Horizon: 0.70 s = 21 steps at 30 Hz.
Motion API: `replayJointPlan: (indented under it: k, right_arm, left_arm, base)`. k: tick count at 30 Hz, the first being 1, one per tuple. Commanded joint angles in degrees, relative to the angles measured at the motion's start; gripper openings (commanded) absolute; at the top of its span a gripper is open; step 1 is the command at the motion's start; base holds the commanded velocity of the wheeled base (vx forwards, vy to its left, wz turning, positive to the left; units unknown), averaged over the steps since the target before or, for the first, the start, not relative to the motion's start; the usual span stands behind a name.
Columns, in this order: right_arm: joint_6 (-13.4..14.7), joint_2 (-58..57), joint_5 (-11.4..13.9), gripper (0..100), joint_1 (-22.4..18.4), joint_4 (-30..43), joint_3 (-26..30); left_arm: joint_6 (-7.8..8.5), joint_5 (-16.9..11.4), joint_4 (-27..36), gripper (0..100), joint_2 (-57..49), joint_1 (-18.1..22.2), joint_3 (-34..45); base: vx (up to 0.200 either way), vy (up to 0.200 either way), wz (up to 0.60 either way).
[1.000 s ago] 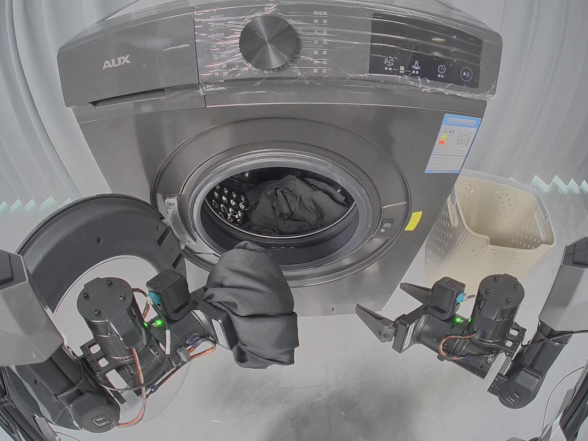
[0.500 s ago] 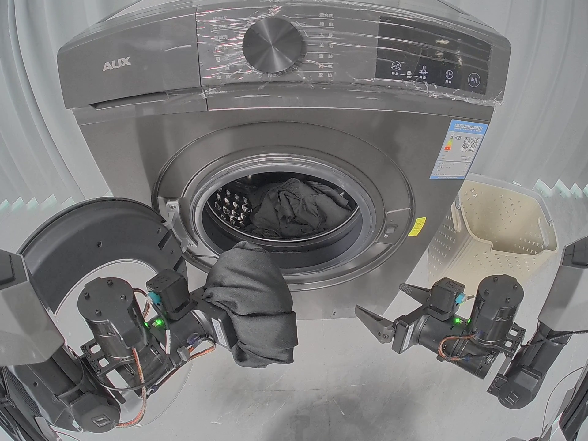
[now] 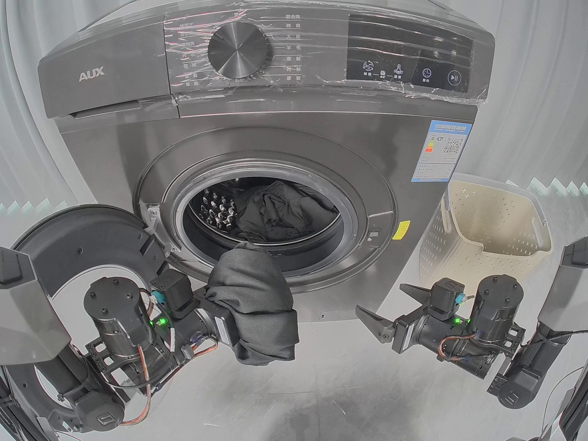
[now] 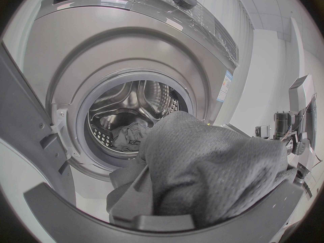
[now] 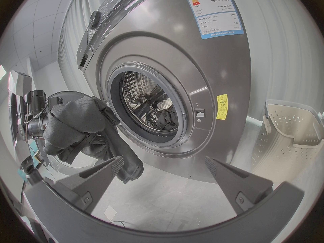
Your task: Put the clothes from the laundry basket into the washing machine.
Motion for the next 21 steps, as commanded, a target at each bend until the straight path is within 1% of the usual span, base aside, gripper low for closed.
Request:
replayJointPlan:
  k: [1, 2, 7, 9, 11, 12, 13, 15, 17, 19, 21]
  right_arm:
    - [0.01, 0.09, 0.00, 100, 0.01, -0.02, 0.02]
    - [-0.08, 0.09, 0.00, 100, 0.10, -0.02, 0.02]
    - [-0.08, 0.01, -0.09, 100, 0.89, -0.02, 0.02]
    - [-0.08, -0.08, -0.17, 100, 1.50, -0.02, 0.02]
    - [0.28, -0.43, -0.26, 100, 3.35, -0.02, 0.37]
    - [0.45, -0.52, -0.26, 100, 3.87, -0.02, 0.63]
    - [0.54, -0.61, -0.26, 100, 4.31, -0.02, 0.81]
    - [0.54, -0.61, -0.17, 100, 4.40, -0.02, 0.98]
    - [0.54, -0.61, -0.17, 100, 4.49, -0.02, 0.98]
    - [0.54, -0.52, -0.17, 100, 4.49, -0.02, 0.98]
    - [0.54, -0.52, -0.17, 100, 4.49, -0.02, 1.07]
  left_arm:
    - [-0.02, 0.02, -0.04, 0, 0.47, 0.21, -0.27]
    - [-0.02, 0.02, -0.04, 0, 0.47, 0.21, -0.27]
    - [0.16, 0.28, -0.04, 0, 0.47, 0.30, -0.80]
    - [0.34, 0.81, -0.04, 0, 0.65, 0.30, -0.98]
    - [1.48, 2.30, -0.04, 0, 1.18, 0.30, -1.59]
    - [1.57, 2.66, -0.13, 0, 1.88, 0.48, -2.21]
    - [1.04, 2.48, -0.13, 0, 2.67, 0.56, -2.74]
    - [0.78, 1.69, -0.13, 0, 4.16, 0.65, -3.00]
    - [0.86, 0.81, -0.04, 0, 5.39, 0.56, -2.91]
    - [0.69, -2.88, 0.05, 0, 8.21, 0.48, -4.84]
    - [0.60, -5.25, 0.14, 0, 11.11, 0.65, -7.04]
  base:
    - [0.200, 0.000, 0.00]
    - [0.200, 0.000, 0.00]
    - [0.000, 0.000, 0.00]
    - [0.000, 0.000, 0.00]
    - [0.000, 0.000, 0.00]
    - [0.000, 0.000, 0.00]
    - [0.000, 0.000, 0.00]
    - [0.000, 0.000, 0.00]
    - [0.000, 0.000, 0.00]
    - [0.000, 0.000, 0.00]
    - [0.000, 0.000, 0.00]
